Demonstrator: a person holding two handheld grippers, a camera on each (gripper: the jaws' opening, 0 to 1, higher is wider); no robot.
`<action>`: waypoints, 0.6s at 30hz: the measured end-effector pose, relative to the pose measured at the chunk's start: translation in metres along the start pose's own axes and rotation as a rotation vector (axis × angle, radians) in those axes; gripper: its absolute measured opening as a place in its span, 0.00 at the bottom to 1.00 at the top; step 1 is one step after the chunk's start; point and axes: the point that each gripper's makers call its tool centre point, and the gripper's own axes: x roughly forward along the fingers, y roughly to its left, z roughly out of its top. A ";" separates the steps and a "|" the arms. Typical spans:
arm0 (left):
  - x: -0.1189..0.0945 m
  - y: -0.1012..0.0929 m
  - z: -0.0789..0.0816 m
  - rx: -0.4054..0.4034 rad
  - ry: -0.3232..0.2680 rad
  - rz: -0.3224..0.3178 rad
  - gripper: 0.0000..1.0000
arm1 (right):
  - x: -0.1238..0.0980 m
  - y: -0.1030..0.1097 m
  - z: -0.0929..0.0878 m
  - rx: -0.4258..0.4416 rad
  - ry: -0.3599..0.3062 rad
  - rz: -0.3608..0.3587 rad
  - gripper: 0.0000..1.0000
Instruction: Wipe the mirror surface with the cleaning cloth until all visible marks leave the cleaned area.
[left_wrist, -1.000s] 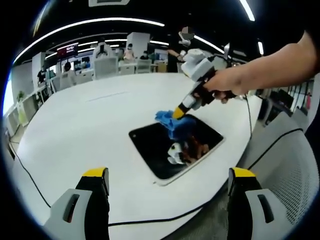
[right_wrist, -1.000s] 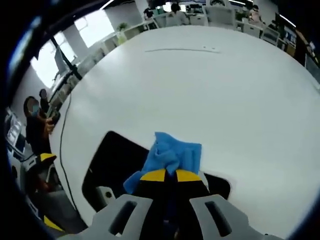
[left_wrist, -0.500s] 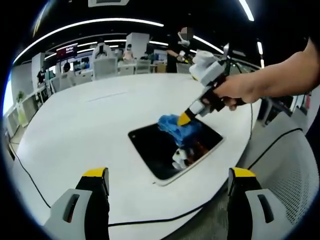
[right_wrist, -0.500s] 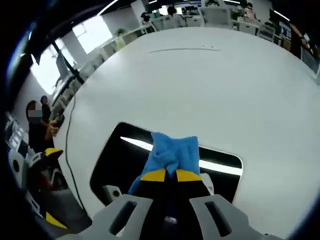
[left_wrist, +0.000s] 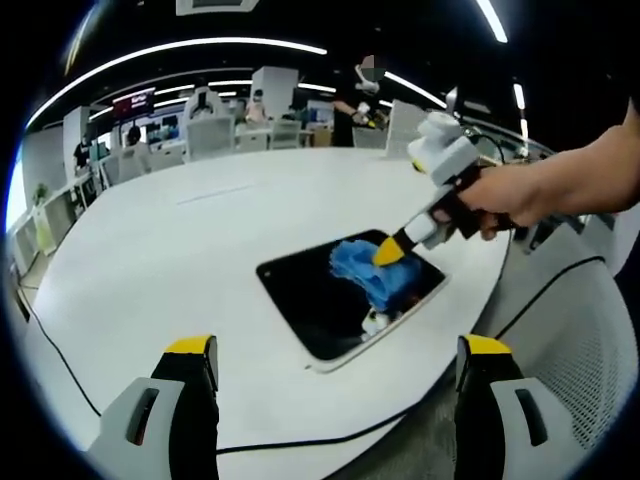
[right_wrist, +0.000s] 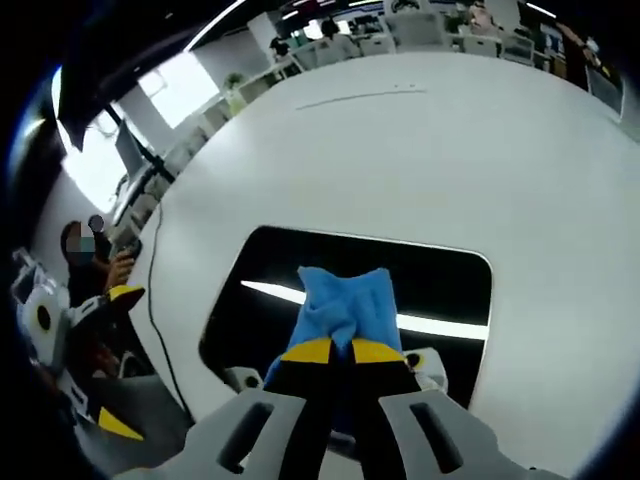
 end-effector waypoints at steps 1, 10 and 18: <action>0.000 0.000 0.000 -0.001 -0.001 0.000 1.00 | -0.001 0.001 -0.001 -0.005 -0.002 -0.001 0.00; 0.001 -0.002 -0.002 -0.010 0.010 -0.013 1.00 | -0.007 0.006 -0.014 -0.016 0.004 0.006 0.00; 0.000 -0.001 -0.002 -0.012 0.007 -0.011 1.00 | -0.014 0.013 -0.029 -0.002 0.011 0.030 0.00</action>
